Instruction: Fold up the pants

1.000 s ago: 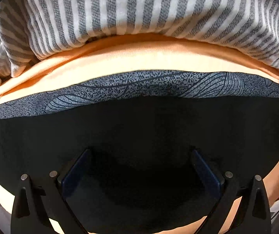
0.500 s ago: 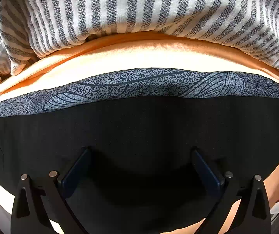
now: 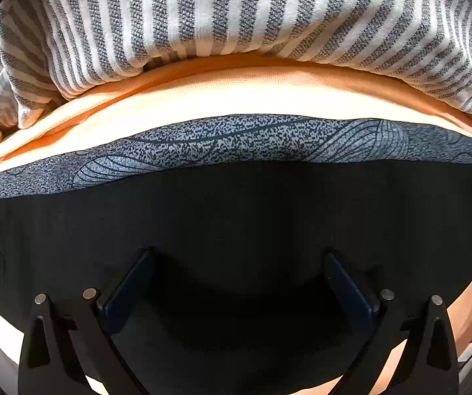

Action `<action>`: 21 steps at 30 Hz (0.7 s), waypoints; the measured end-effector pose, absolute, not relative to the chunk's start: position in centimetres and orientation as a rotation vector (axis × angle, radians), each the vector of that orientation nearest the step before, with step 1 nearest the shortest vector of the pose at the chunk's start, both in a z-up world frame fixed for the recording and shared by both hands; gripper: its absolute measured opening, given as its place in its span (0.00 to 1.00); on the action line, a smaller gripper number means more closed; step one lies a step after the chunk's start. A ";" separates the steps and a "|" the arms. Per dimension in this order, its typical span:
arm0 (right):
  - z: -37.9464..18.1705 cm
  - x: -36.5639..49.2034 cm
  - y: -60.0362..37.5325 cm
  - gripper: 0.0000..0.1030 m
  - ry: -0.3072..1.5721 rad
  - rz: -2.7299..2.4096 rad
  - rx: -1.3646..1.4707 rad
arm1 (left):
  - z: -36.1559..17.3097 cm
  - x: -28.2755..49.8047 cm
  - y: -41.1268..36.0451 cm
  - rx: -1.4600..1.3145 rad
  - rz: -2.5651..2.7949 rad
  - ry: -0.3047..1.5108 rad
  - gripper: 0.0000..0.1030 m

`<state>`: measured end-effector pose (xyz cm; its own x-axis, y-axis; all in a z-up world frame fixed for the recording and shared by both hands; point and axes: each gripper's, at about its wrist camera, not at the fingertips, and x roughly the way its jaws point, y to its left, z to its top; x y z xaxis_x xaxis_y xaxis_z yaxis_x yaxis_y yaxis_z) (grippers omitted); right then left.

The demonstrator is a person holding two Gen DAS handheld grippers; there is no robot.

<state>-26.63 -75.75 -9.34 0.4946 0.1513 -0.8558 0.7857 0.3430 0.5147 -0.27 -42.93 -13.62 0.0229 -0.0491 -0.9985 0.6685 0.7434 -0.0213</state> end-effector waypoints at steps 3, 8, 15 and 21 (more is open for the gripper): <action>-8.5 -27.6 -76.2 0.22 0.959 -0.575 1.186 | -13.6 -0.4 -42.8 0.536 -0.593 1.444 1.00; -5.1 -28.3 -73.2 0.23 0.983 -0.527 1.075 | -13.6 -0.4 -42.8 0.537 -0.584 1.451 1.00; -7.6 -24.4 -68.0 0.23 1.113 -0.357 0.997 | -13.6 -0.1 -43.1 0.546 -0.574 1.455 1.00; -10.0 -23.7 -71.4 0.17 1.035 -0.535 1.057 | -13.5 -0.4 -42.9 0.533 -0.572 1.436 1.00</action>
<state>-23.69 -71.44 -10.00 0.4506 0.1031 -0.8868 0.7829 0.4317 0.4480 -0.41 -42.88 -13.51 0.0489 -0.0448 -0.9978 0.6539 0.7566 -0.0019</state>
